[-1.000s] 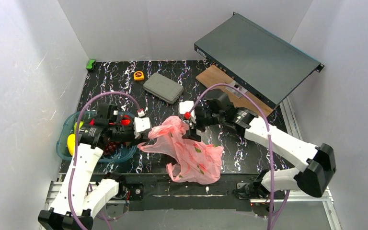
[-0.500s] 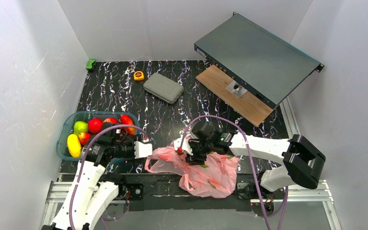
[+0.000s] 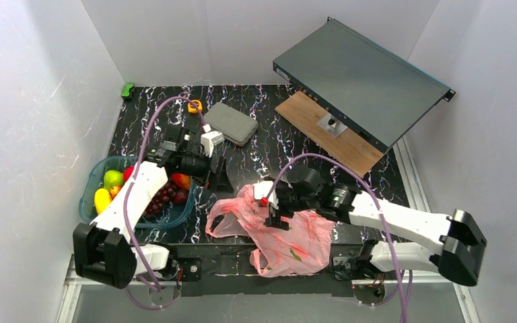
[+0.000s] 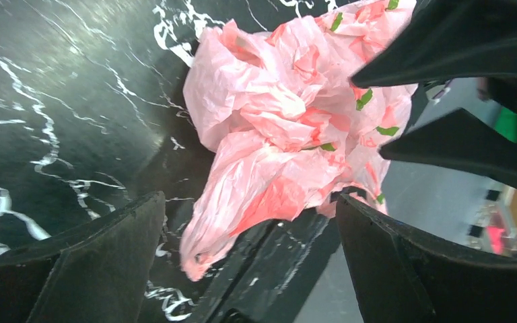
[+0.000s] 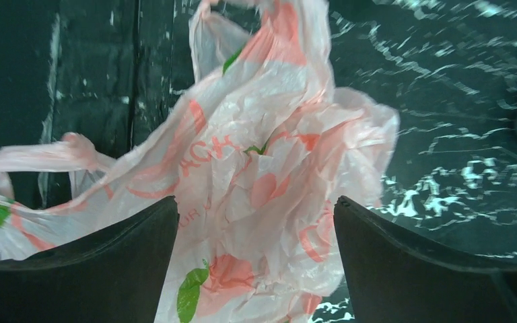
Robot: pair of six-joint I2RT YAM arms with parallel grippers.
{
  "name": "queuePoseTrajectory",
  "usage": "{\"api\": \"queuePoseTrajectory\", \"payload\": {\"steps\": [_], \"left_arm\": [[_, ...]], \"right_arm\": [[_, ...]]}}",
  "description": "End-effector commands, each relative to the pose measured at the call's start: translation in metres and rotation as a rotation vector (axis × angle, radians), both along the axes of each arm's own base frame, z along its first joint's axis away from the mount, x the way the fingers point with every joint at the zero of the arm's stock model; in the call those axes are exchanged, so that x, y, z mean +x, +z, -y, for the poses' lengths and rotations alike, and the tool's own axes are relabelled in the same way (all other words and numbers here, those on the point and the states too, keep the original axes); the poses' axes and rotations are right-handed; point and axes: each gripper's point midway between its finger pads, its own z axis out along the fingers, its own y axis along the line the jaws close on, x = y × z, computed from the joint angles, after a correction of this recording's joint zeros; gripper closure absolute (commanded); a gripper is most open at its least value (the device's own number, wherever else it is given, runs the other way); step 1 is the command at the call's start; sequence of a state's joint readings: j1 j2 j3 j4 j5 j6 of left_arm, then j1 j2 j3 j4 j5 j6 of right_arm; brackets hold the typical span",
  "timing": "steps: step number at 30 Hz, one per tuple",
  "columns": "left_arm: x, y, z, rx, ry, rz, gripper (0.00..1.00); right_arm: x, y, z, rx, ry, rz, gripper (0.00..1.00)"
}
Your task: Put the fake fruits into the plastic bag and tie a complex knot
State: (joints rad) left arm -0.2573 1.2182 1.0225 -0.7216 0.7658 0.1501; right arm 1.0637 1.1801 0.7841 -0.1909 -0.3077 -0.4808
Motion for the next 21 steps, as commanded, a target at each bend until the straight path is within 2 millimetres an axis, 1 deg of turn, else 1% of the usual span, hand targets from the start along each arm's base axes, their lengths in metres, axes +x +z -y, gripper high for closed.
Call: {"api": "queuePoseTrajectory", "payload": {"steps": [1, 2, 3, 5, 7, 8, 10, 11, 12, 13, 15, 16, 18, 21], "left_arm": [[0.002, -0.024, 0.021, -0.004, 0.074, -0.138, 0.02], [0.001, -0.036, 0.024, 0.018, 0.066, -0.161, 0.02], [0.000, -0.054, 0.026, 0.054, 0.066, -0.200, 0.02], [-0.003, -0.081, 0.030, 0.101, 0.067, -0.270, 0.02], [-0.009, -0.101, 0.034, 0.123, 0.048, -0.323, 0.04], [-0.012, -0.107, 0.037, 0.121, 0.027, -0.332, 0.08], [-0.016, -0.111, 0.043, 0.079, -0.017, -0.346, 0.23], [-0.018, -0.108, 0.048, 0.040, -0.047, -0.350, 0.30], [-0.020, -0.105, 0.052, 0.006, -0.075, -0.345, 0.41], [-0.020, -0.101, 0.056, -0.029, -0.100, -0.332, 0.55], [-0.019, -0.092, 0.061, -0.082, -0.145, -0.279, 0.93], [-0.017, -0.082, 0.064, -0.112, -0.172, -0.238, 1.00], [-0.014, -0.060, 0.069, -0.165, -0.212, -0.149, 1.00], [-0.016, -0.023, 0.072, -0.197, -0.302, 0.087, 1.00]], "right_arm": [[-0.001, 0.039, 0.009, 0.079, -0.057, 0.009, 0.05], [-0.001, 0.042, 0.013, 0.082, -0.071, 0.007, 0.03], [0.000, 0.044, 0.018, 0.085, -0.090, 0.002, 0.02], [0.006, 0.046, 0.026, 0.089, -0.139, -0.004, 0.02], [0.015, 0.047, 0.034, 0.084, -0.196, -0.032, 0.02], [0.020, 0.047, 0.039, 0.078, -0.228, -0.053, 0.02], [0.031, 0.048, 0.047, 0.078, -0.287, -0.105, 0.02], [0.035, 0.049, 0.050, 0.077, -0.308, -0.134, 0.02], [0.038, 0.049, 0.053, 0.075, -0.326, -0.157, 0.02], [0.041, 0.048, 0.056, 0.074, -0.342, -0.177, 0.02], [0.042, 0.050, 0.058, 0.080, -0.346, -0.200, 0.02], [0.041, 0.052, 0.058, 0.087, -0.339, -0.201, 0.02], [0.038, 0.059, 0.057, 0.106, -0.321, -0.195, 0.02], [0.033, 0.074, 0.056, 0.146, -0.289, -0.181, 0.02]]}}
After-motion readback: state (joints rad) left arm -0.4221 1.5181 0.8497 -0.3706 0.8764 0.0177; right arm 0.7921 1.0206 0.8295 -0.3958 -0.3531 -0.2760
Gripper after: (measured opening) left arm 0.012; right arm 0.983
